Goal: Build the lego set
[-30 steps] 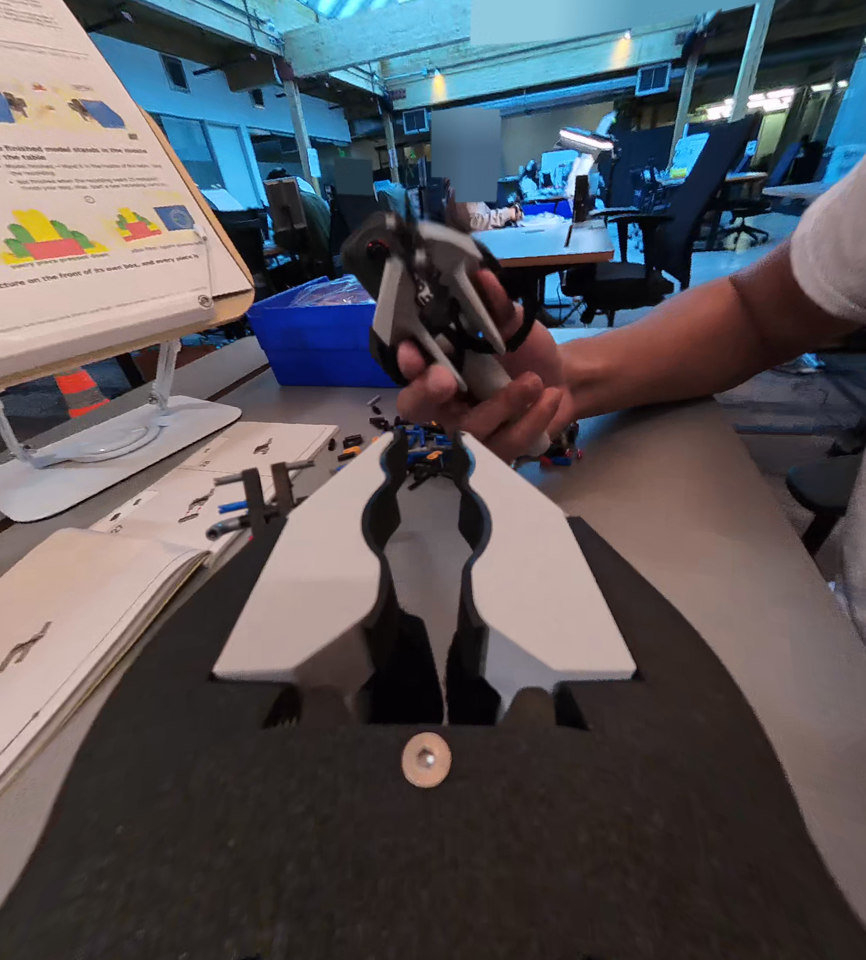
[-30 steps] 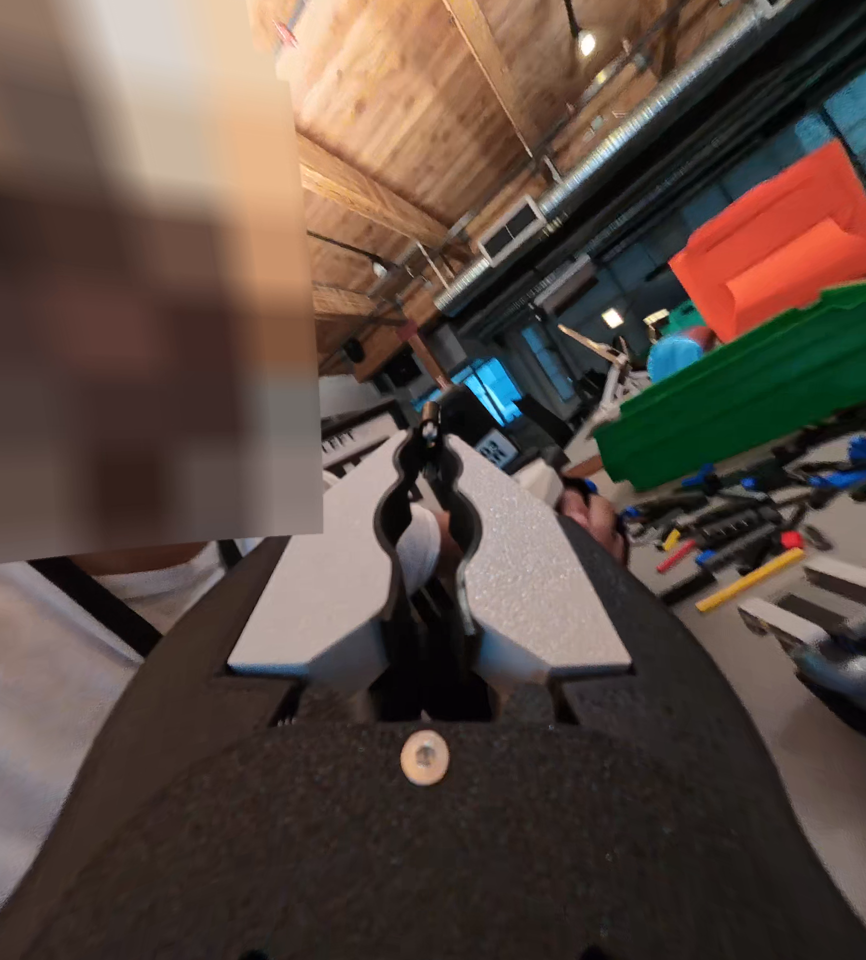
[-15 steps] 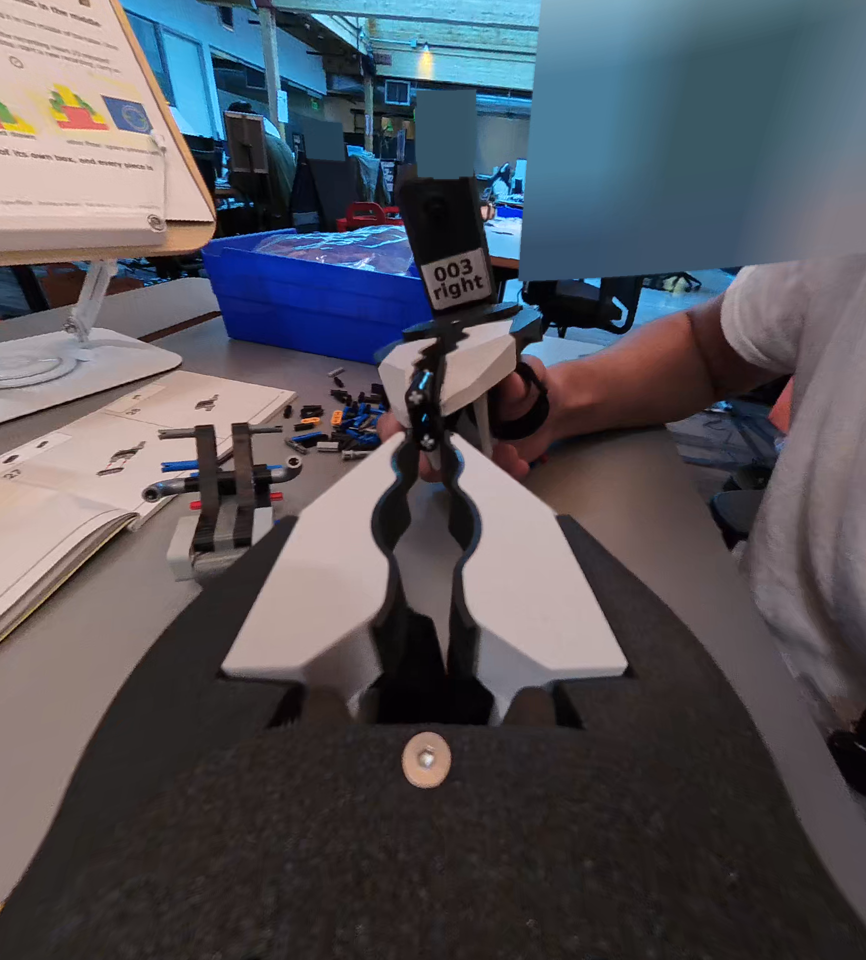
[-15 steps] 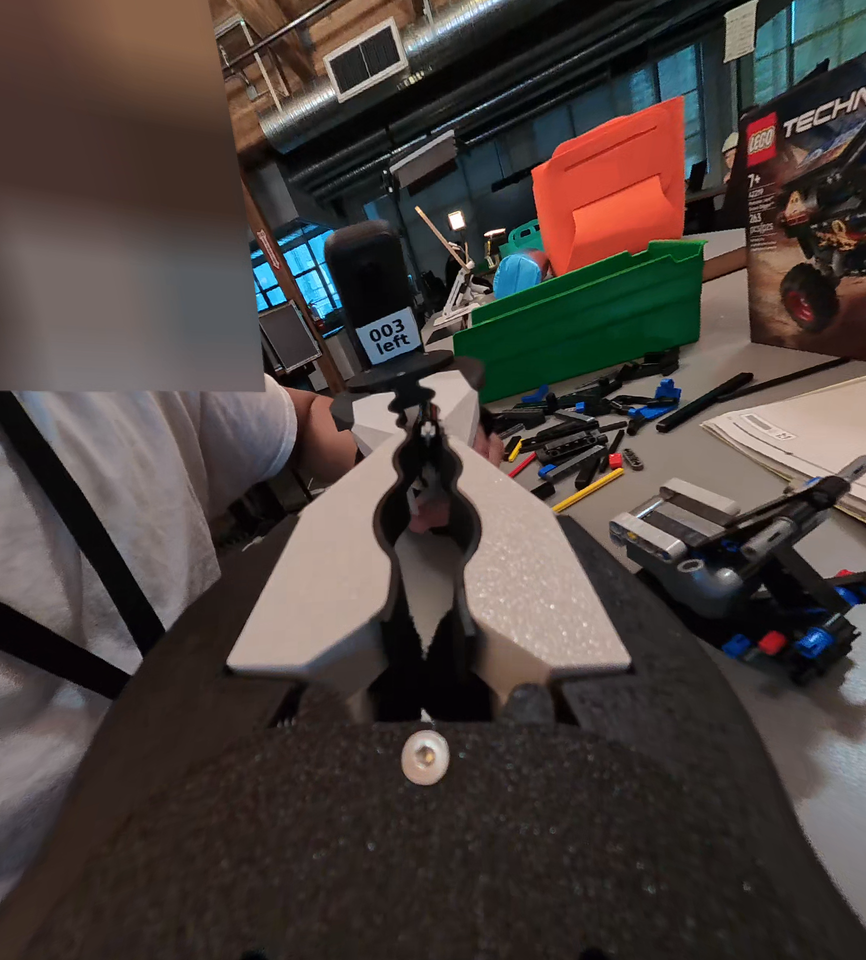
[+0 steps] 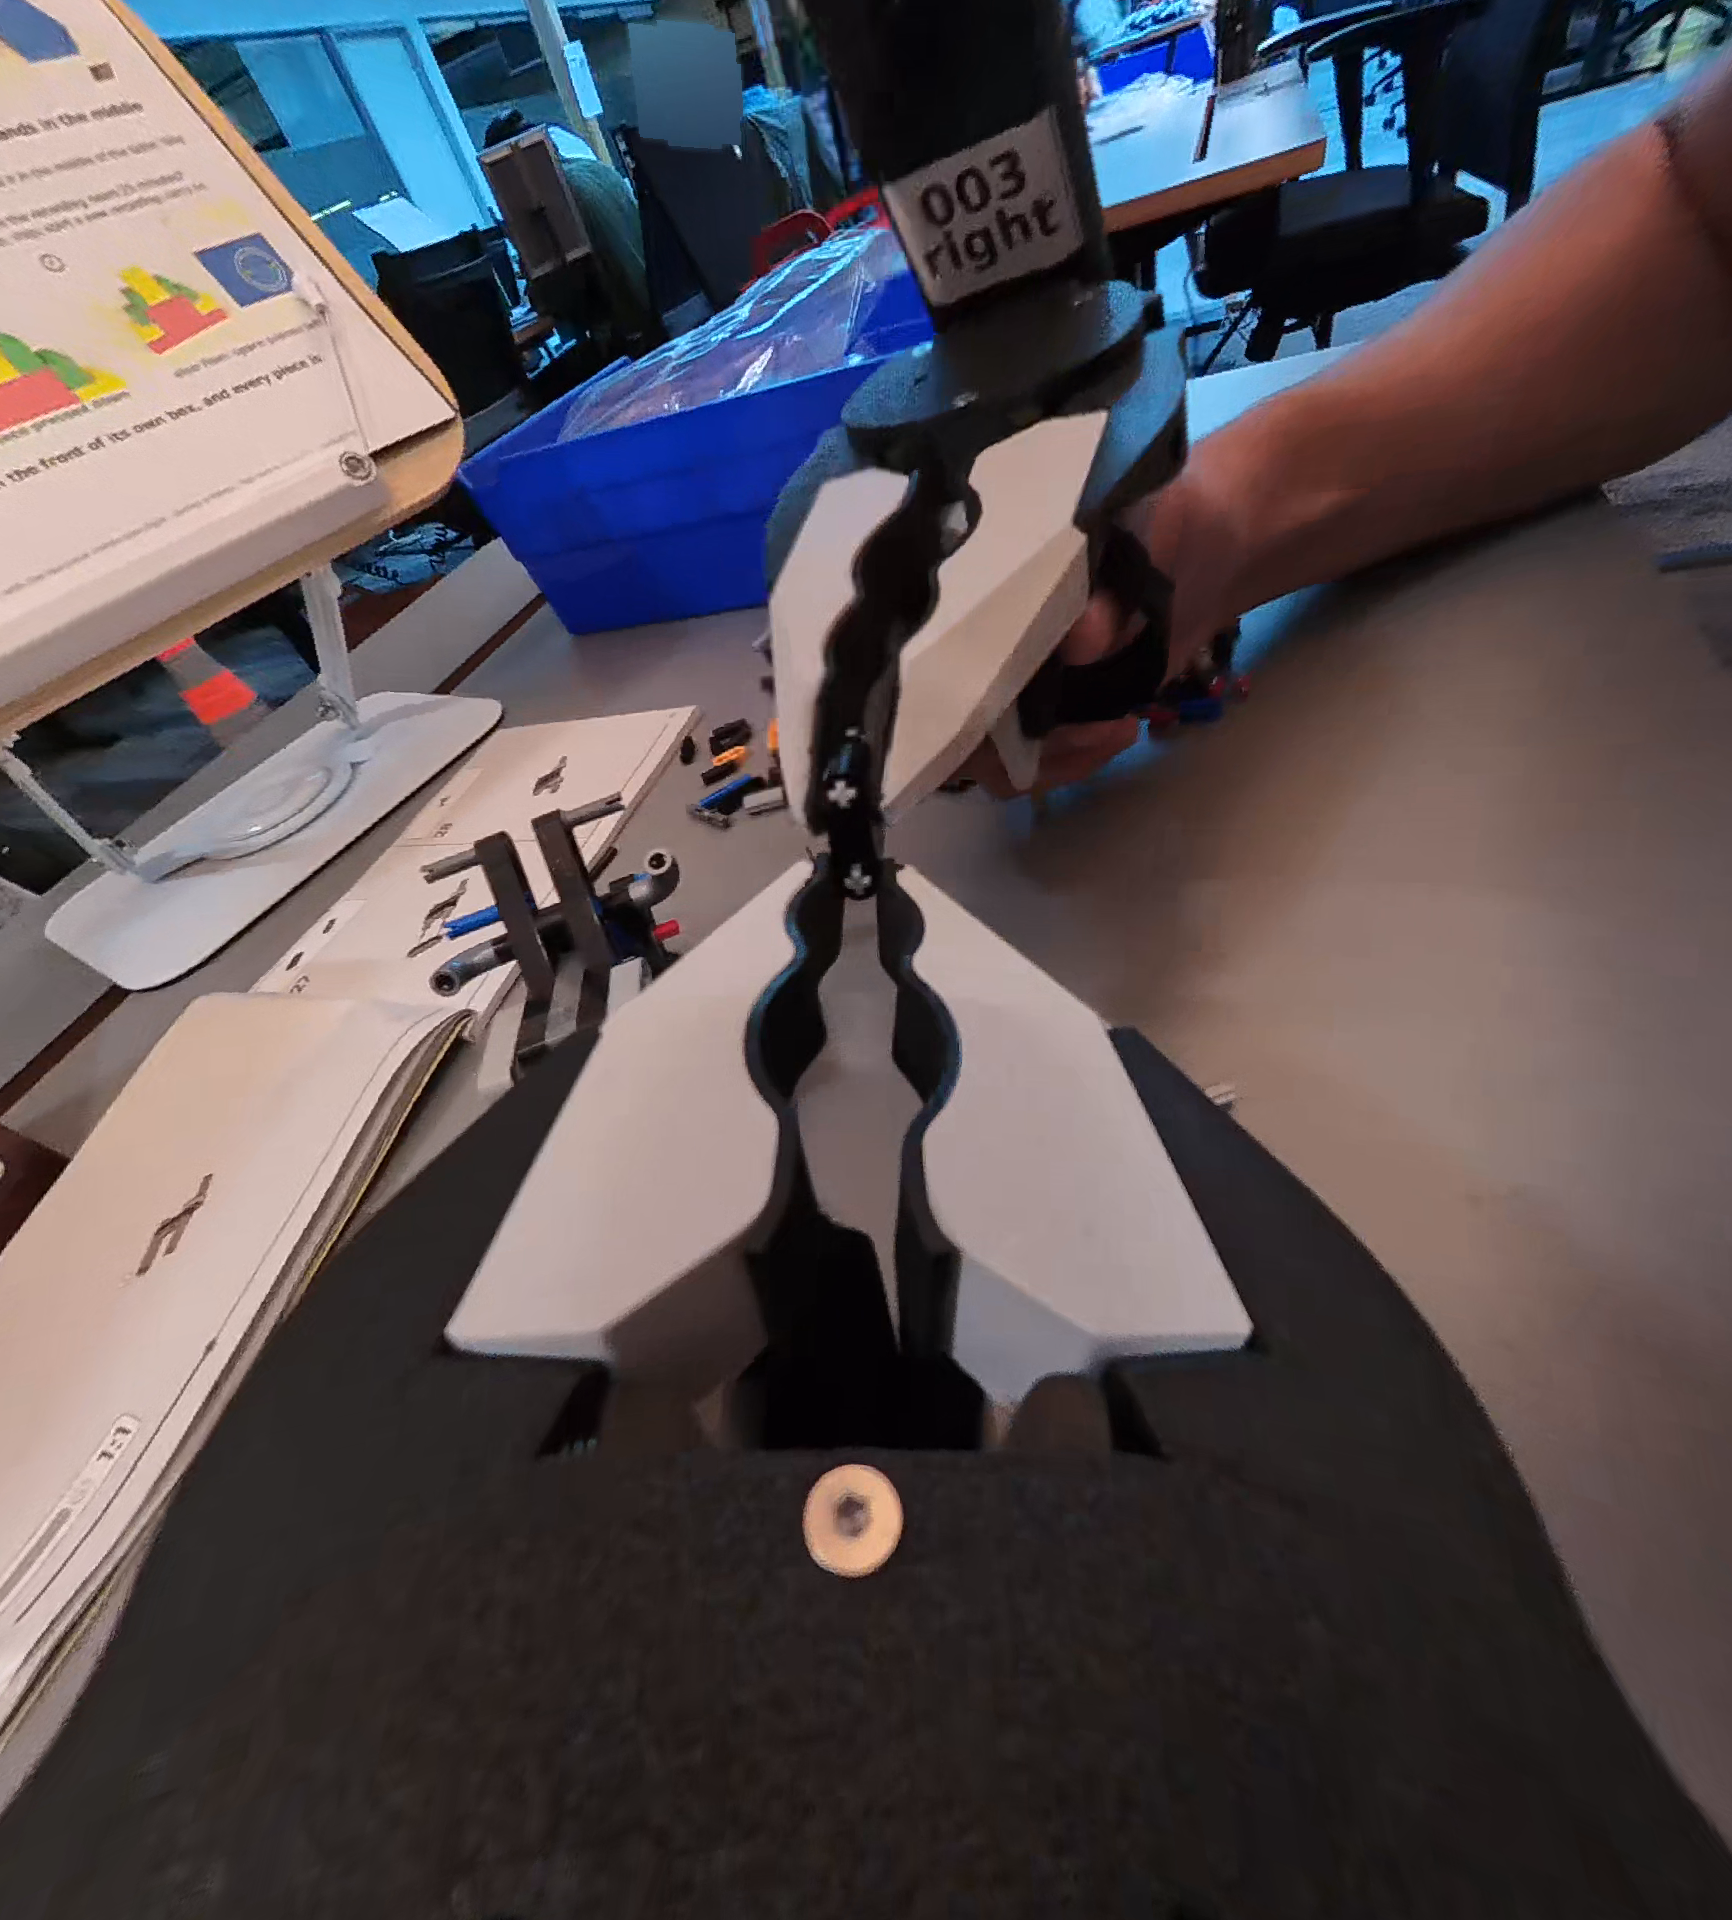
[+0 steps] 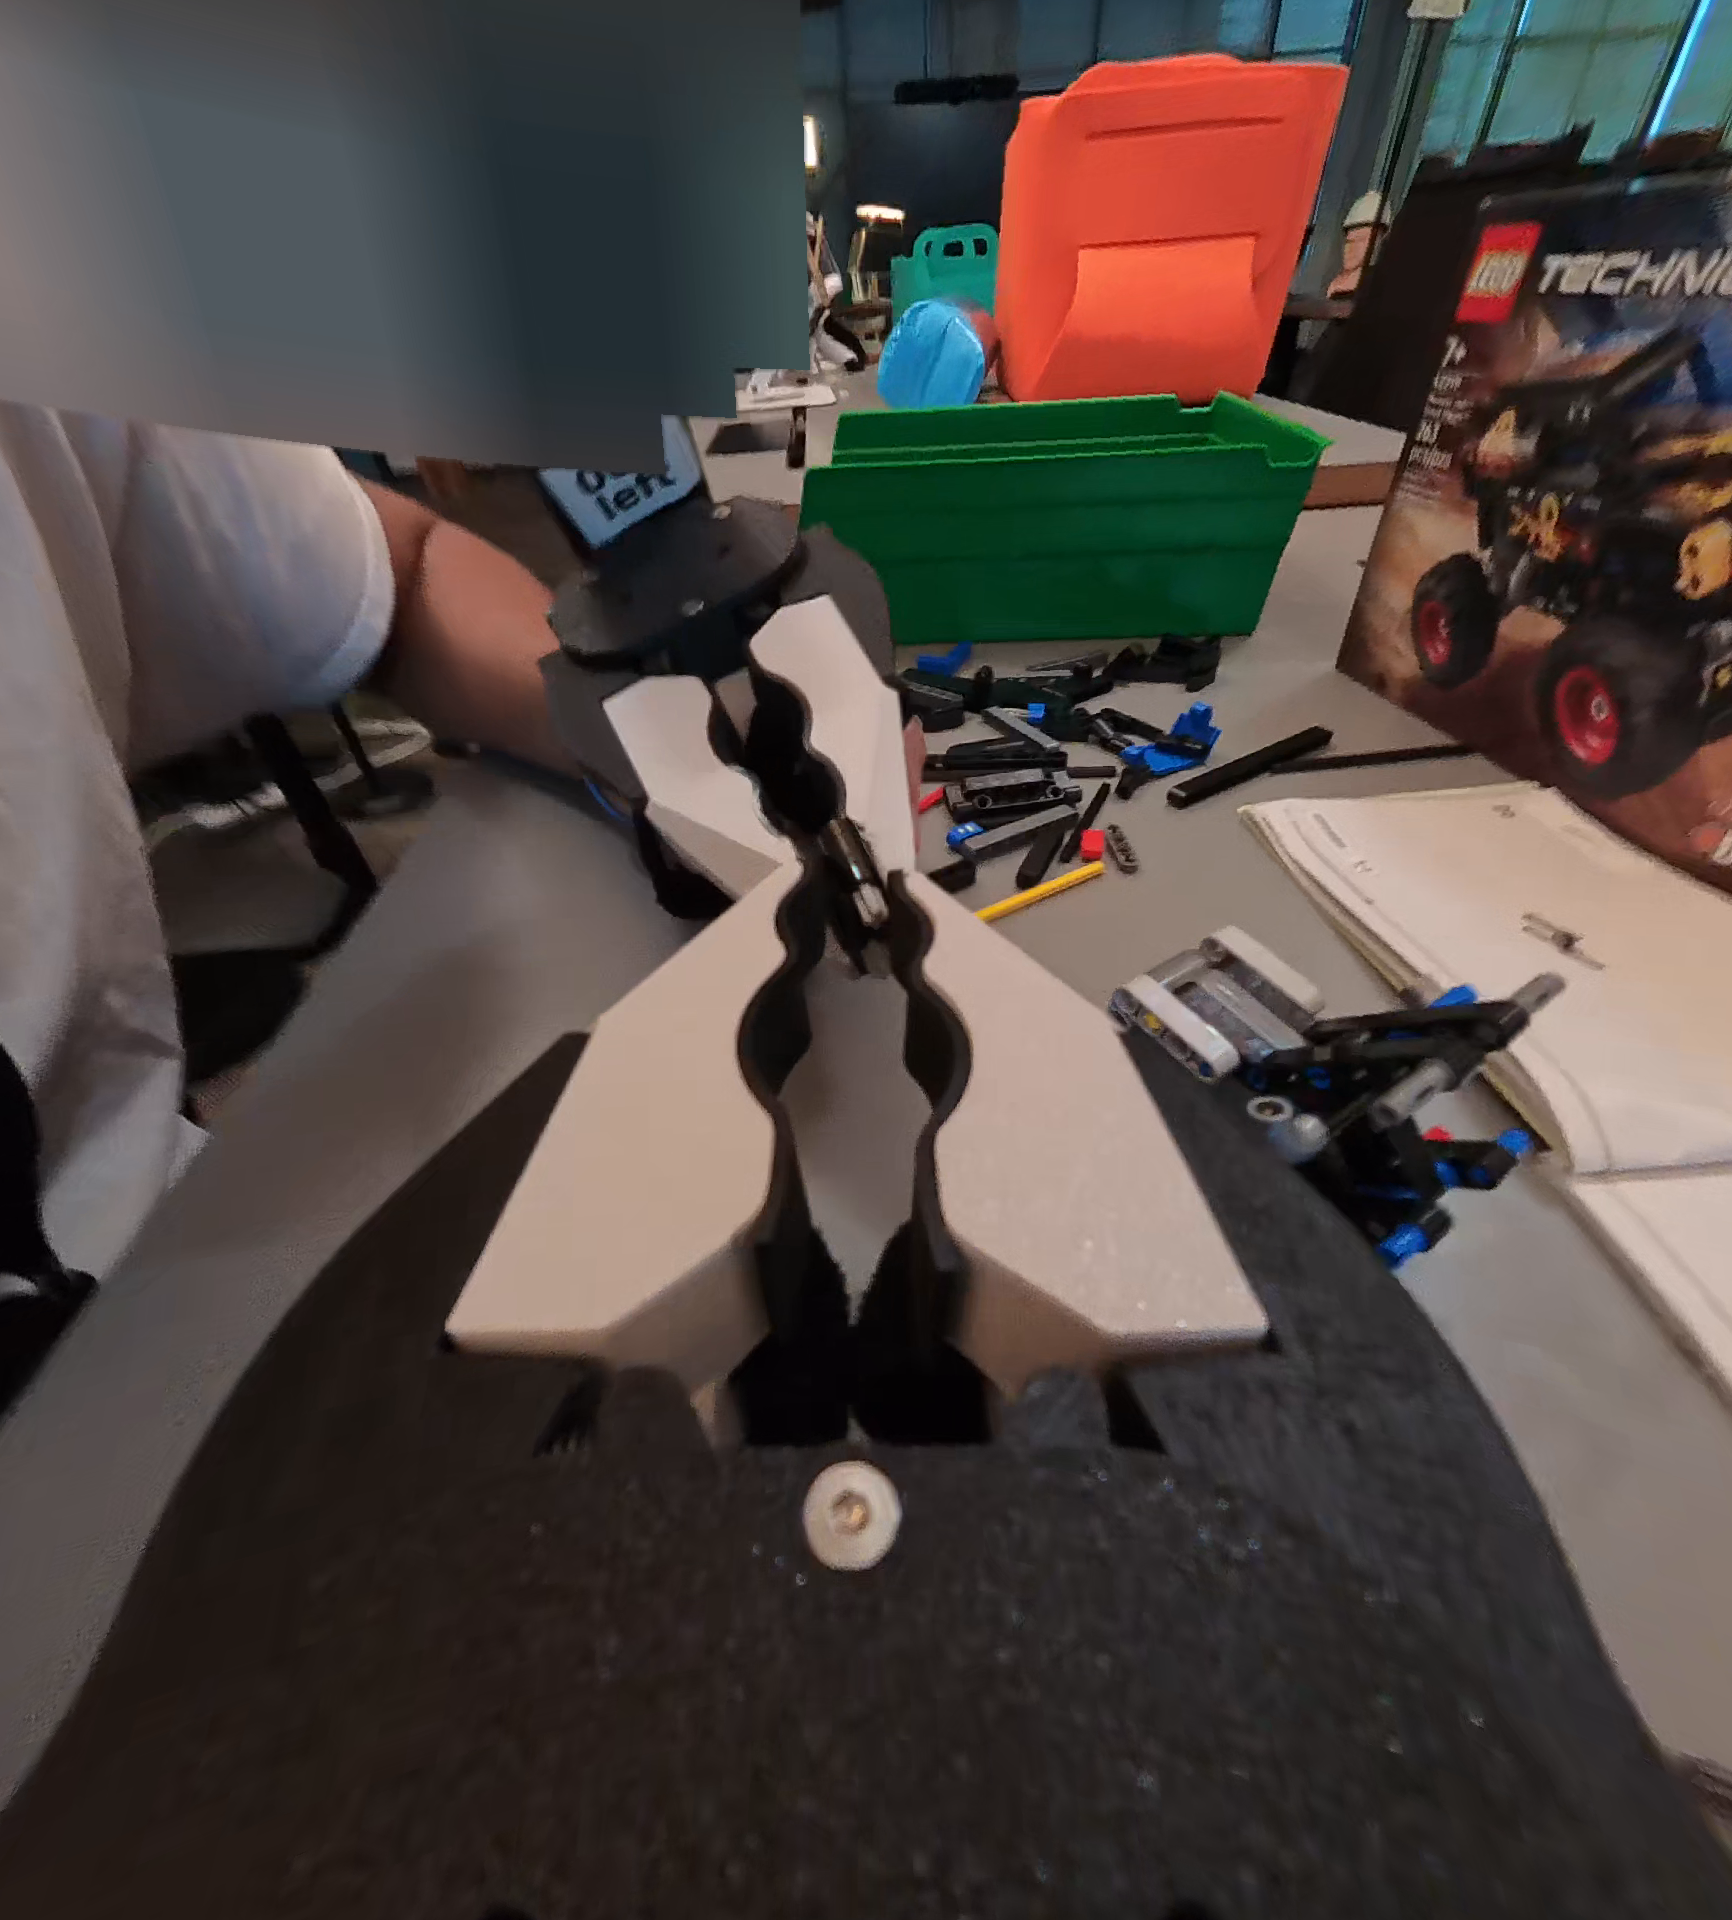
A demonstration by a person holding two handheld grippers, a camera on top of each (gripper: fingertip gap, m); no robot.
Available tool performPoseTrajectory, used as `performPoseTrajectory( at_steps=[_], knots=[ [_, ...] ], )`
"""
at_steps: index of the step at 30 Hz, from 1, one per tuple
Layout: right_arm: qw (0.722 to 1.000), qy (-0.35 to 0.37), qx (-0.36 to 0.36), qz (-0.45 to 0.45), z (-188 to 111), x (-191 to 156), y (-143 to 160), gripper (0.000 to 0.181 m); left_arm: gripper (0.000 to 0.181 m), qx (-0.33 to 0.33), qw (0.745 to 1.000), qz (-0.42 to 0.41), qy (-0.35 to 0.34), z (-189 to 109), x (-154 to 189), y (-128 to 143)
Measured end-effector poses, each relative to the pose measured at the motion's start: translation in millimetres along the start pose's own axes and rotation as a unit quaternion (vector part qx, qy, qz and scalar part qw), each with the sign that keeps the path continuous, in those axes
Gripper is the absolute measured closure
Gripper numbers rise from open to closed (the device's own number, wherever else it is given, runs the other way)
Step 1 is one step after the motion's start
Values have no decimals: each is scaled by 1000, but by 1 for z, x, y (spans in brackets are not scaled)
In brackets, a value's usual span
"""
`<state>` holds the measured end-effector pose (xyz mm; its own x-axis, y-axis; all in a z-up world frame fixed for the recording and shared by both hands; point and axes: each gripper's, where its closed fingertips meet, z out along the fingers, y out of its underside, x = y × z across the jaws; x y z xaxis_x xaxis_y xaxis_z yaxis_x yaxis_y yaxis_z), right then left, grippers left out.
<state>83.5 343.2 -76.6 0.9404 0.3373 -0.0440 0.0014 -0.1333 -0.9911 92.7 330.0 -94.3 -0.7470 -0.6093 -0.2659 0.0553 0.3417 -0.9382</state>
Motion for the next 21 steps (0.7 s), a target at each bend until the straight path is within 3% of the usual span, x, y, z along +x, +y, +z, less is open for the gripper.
performPoseTrajectory(
  at_steps=[3, 6, 9, 13, 21],
  knots=[
    [1000, -5, -7, -17, -1, -3, -1, 173, 176, 10, 1000, -15, 18, 0, 3, -2],
    [995, -39, 43, 86, -7, 0, -14, 175, 181, 37, 999, -10, 1, -4, -1, -11],
    [970, -55, 89, 219, -13, 15, -23, 175, 176, 54, 998, 9, -37, -9, -11, -16],
    [934, -45, 117, 334, -12, 29, -21, 175, 149, 9, 994, 34, -100, -4, -24, -6],
    [893, -38, 130, 429, 1, 26, -7, 176, 155, 19, 988, 54, -141, -7, -24, -16]
  ],
)
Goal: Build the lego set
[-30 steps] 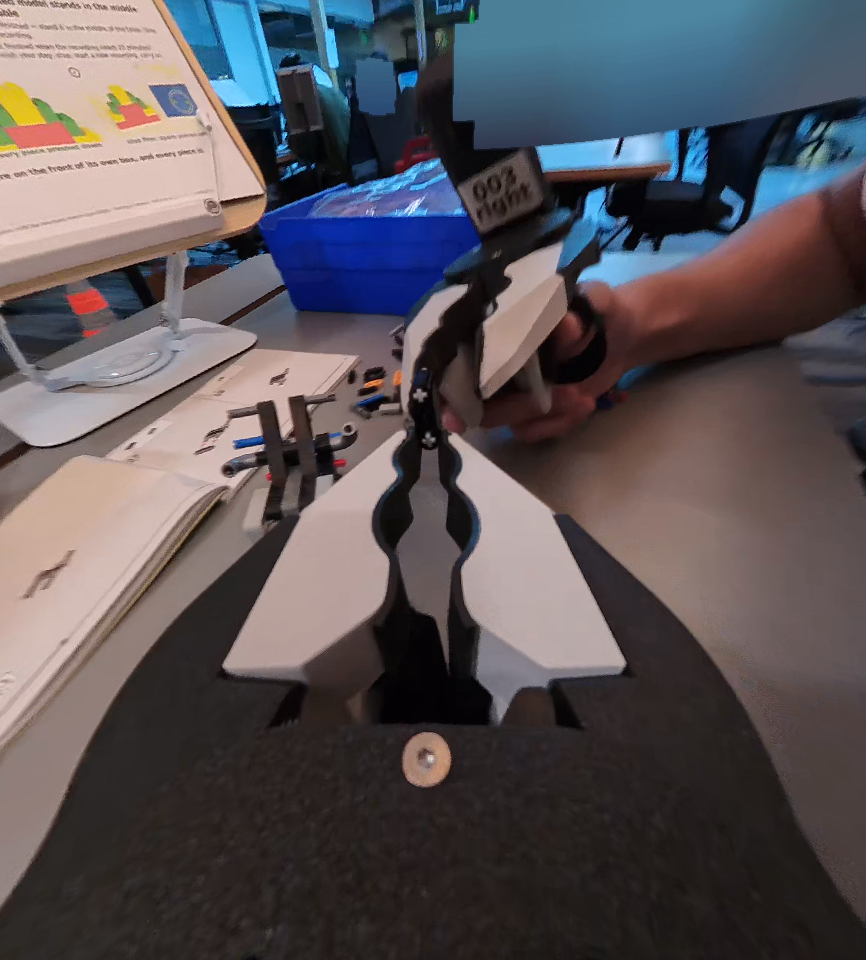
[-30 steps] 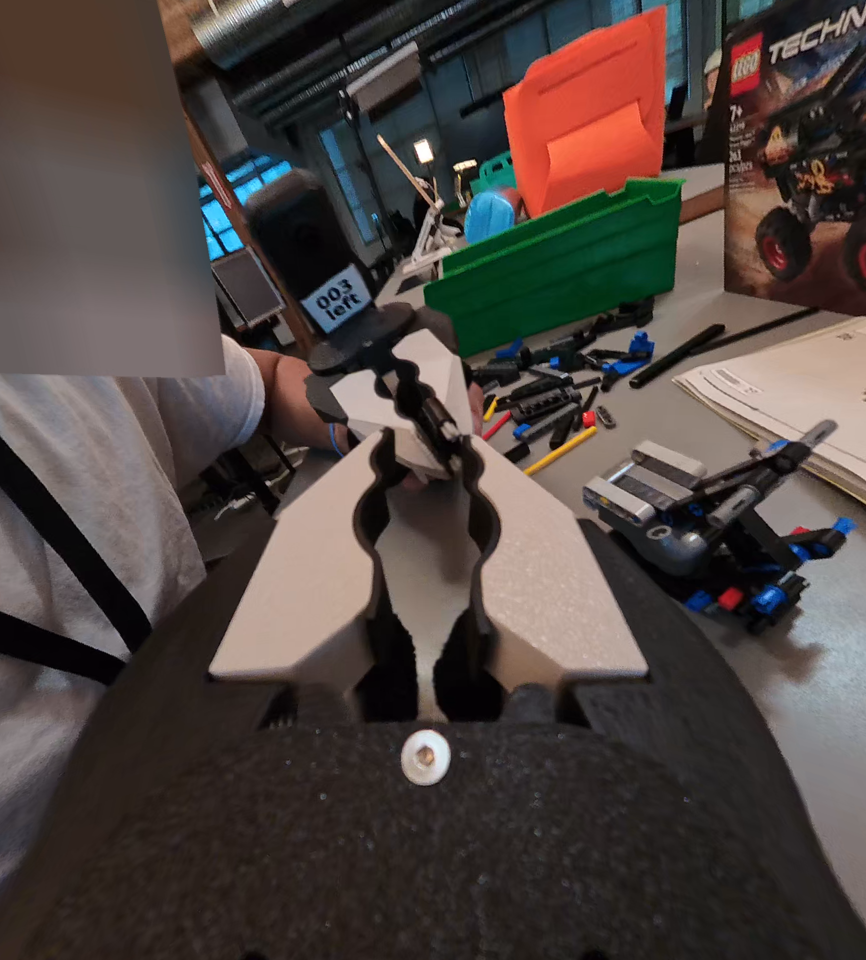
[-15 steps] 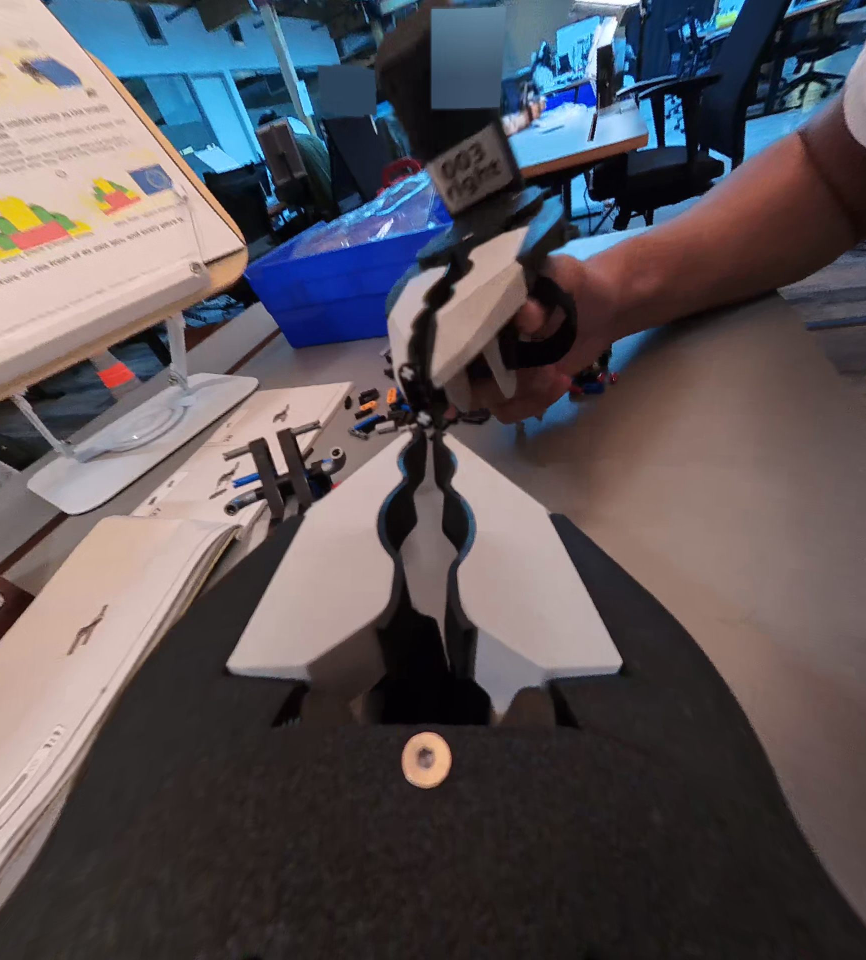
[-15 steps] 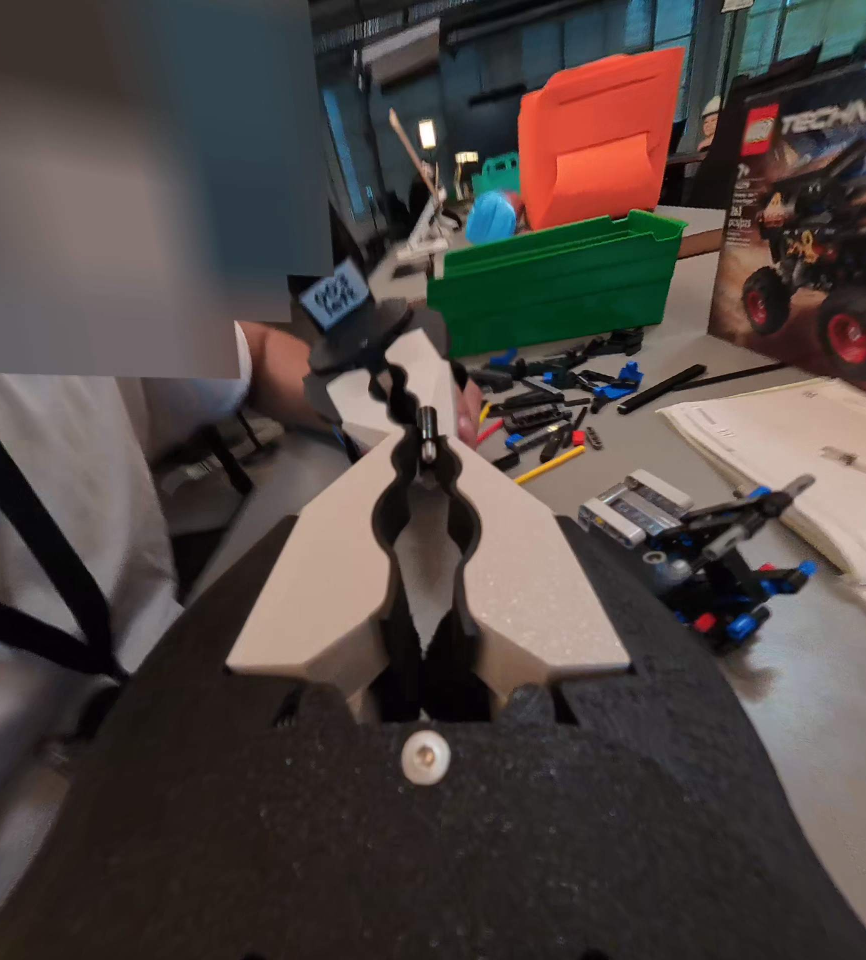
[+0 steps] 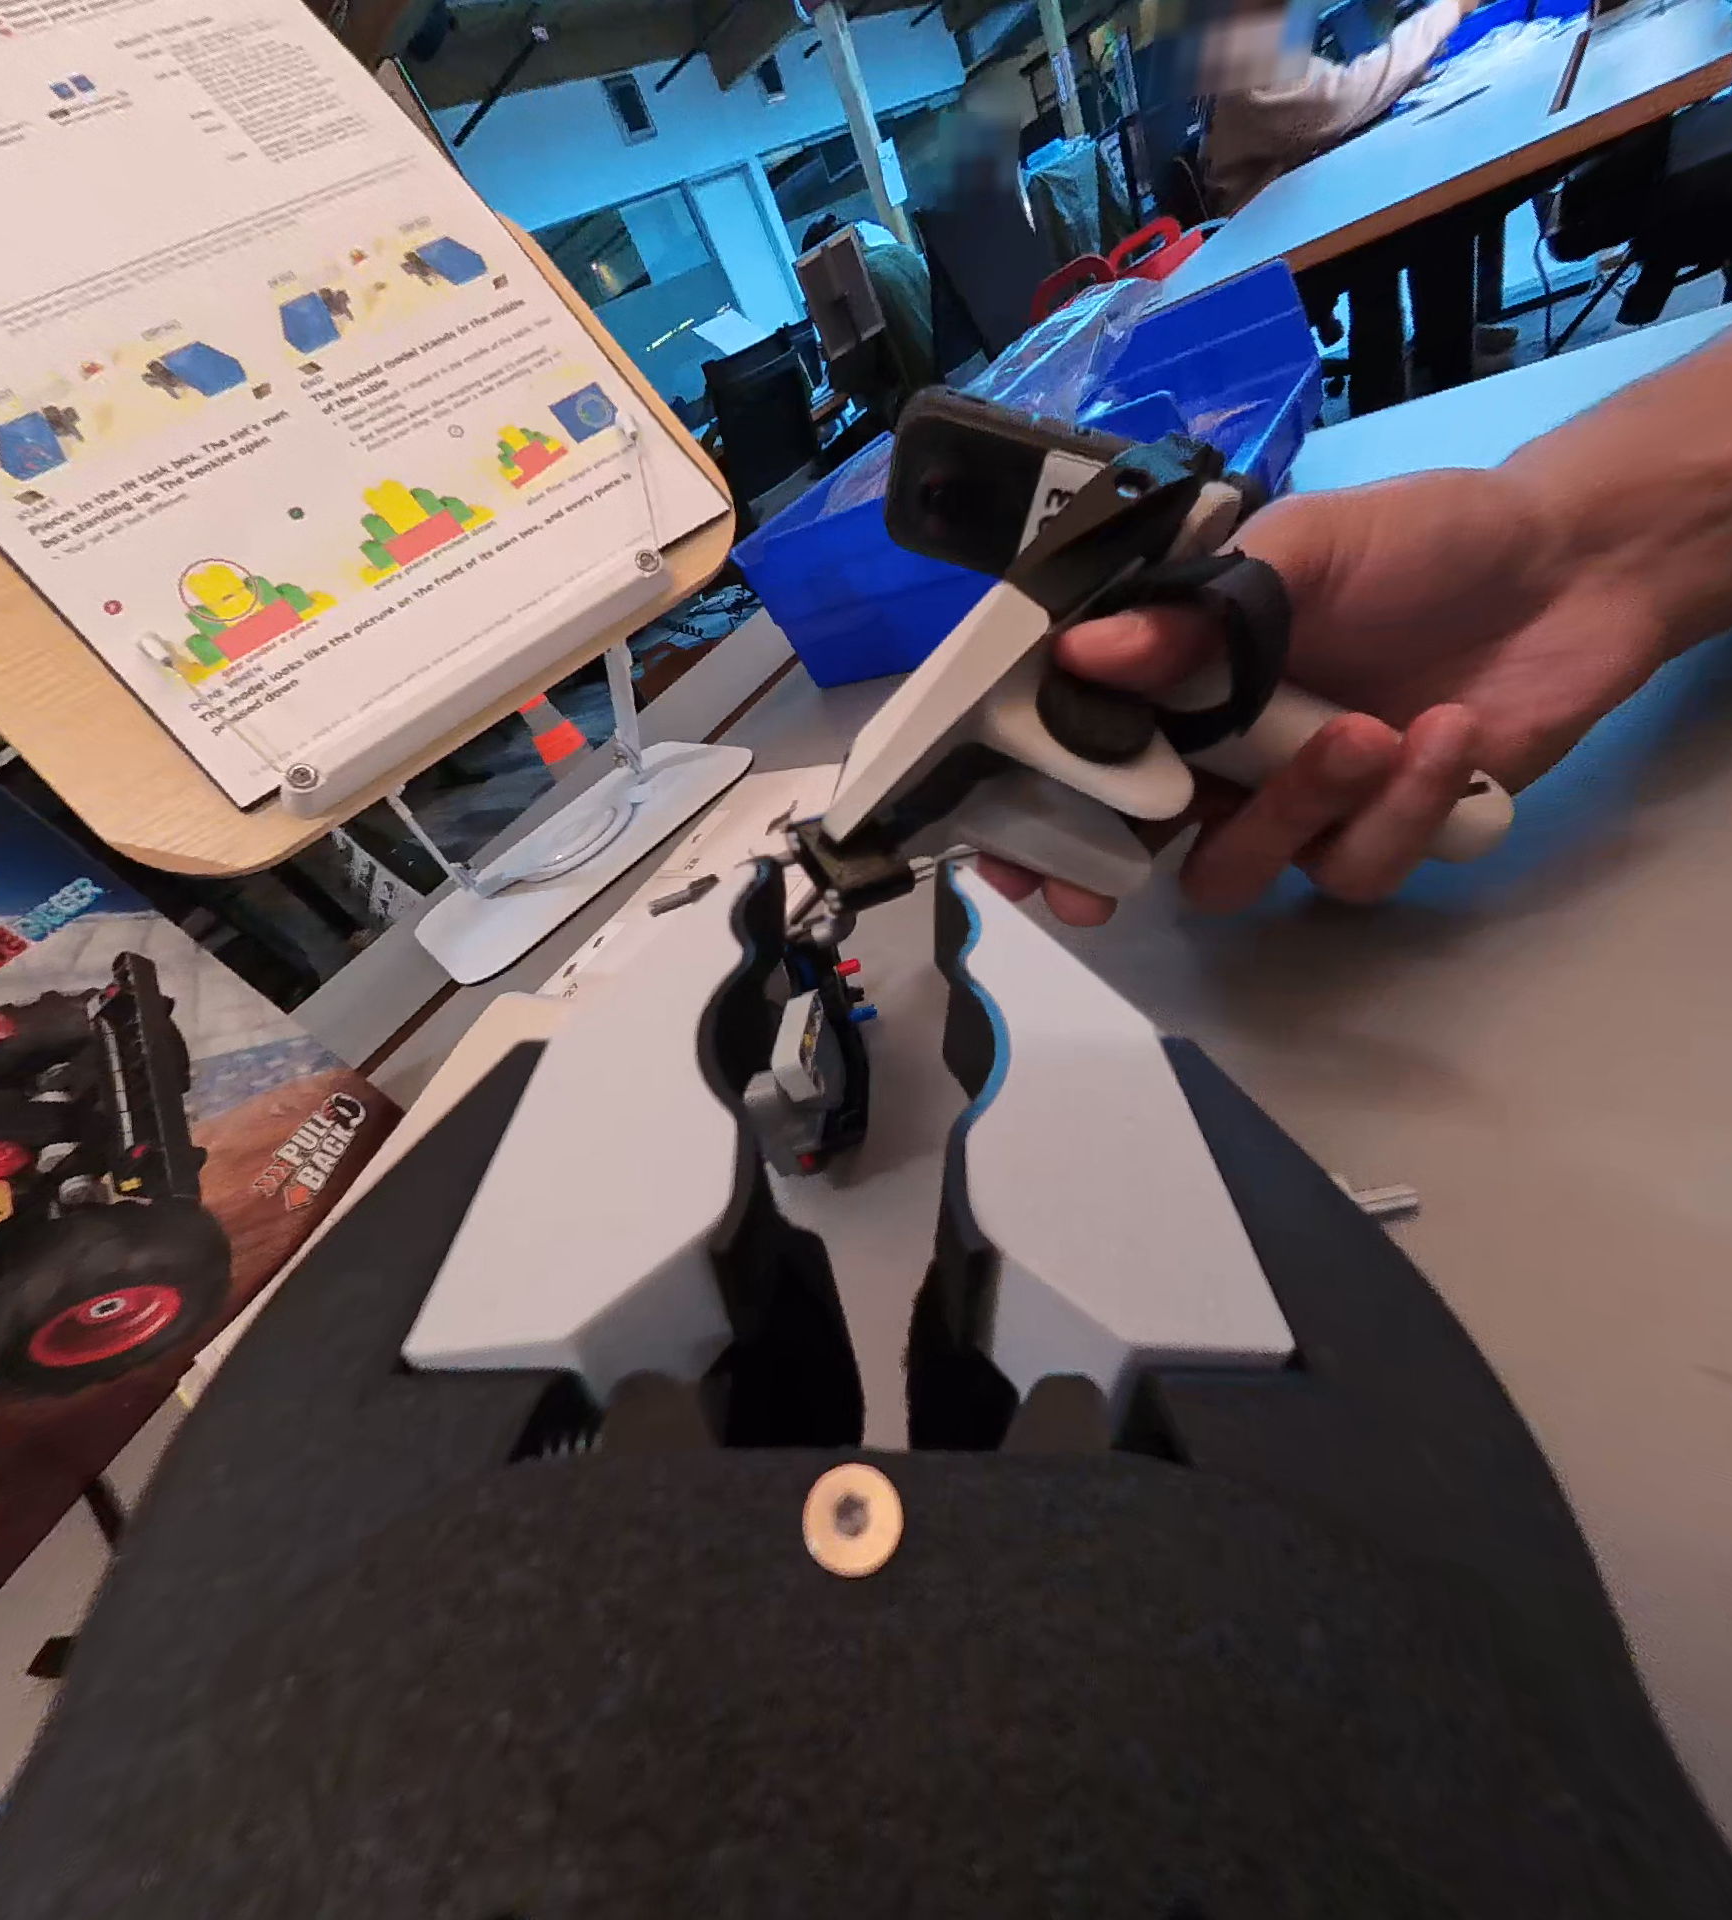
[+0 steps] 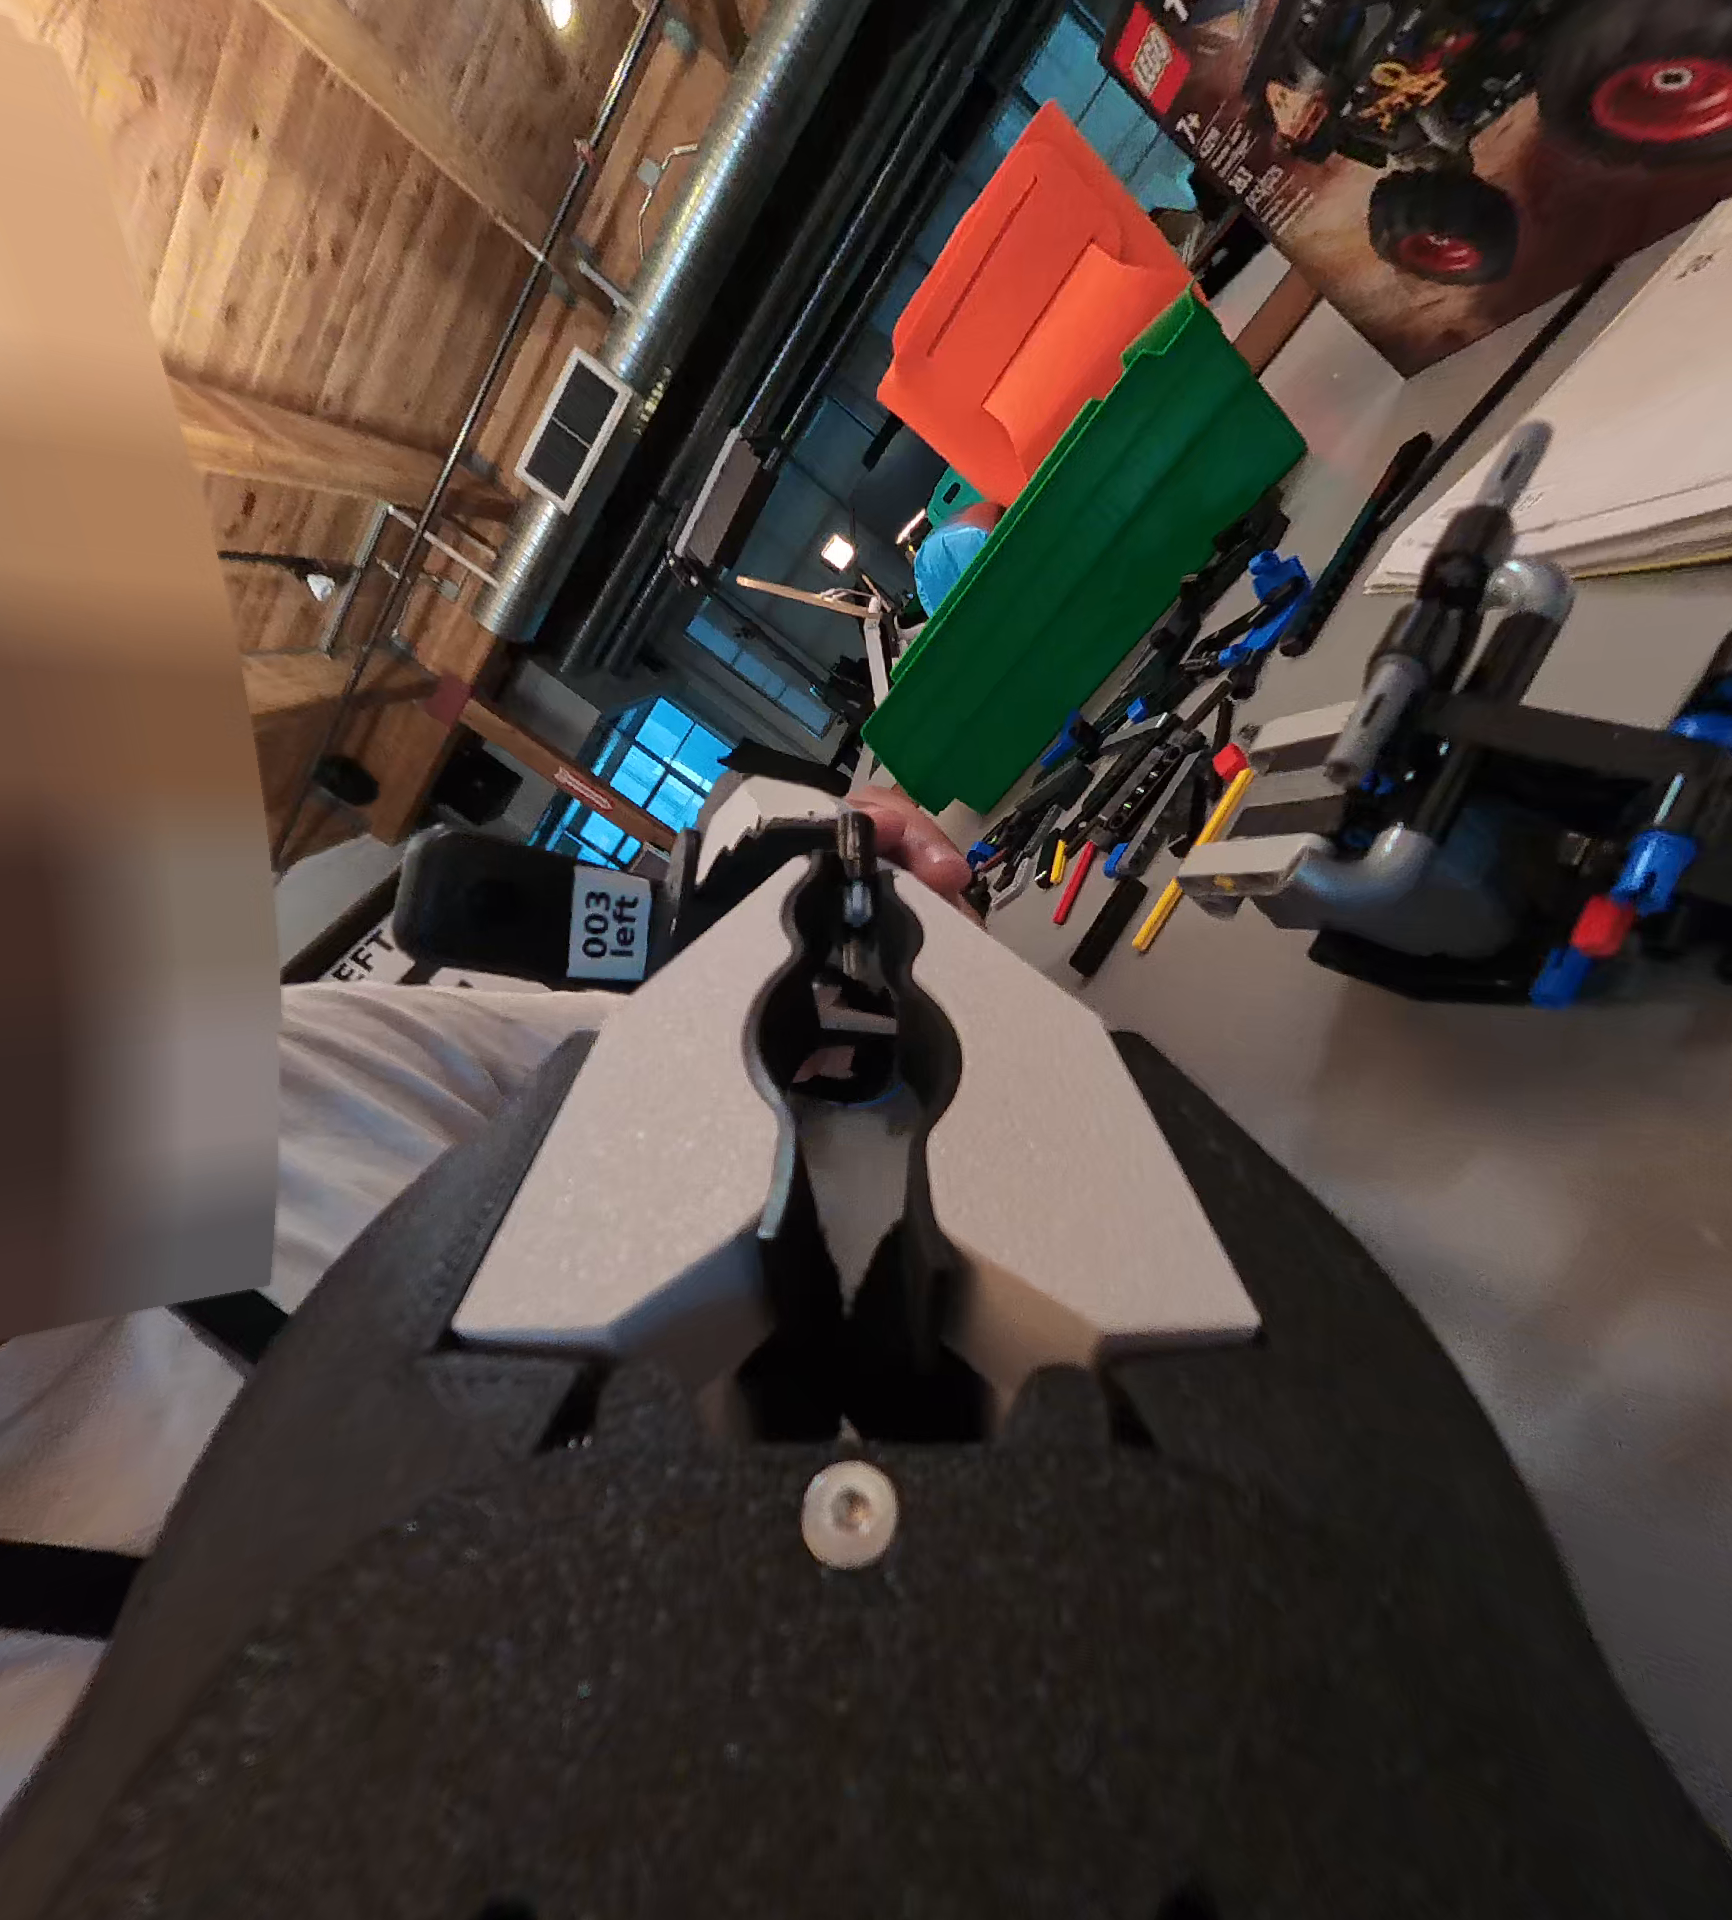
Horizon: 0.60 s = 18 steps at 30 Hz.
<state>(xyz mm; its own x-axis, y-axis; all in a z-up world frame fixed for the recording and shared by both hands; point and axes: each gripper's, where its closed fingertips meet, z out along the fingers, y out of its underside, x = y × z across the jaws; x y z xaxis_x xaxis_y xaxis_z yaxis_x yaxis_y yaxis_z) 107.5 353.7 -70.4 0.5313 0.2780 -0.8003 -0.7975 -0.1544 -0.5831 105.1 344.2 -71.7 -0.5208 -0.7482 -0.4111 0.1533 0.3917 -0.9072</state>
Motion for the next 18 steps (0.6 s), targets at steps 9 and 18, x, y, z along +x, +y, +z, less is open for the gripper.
performPoseTrajectory(
  at_steps=[9, 18],
  knots=[
    [1000, -5, 19, -6, 2, -5, -1, 176, 163, -12, 1000, 0, -11, 1, 0, 3],
    [994, 19, -36, -104, 1, -4, 6, 176, 154, -2, 985, -135, 103, 2, 15, 5]
  ],
)
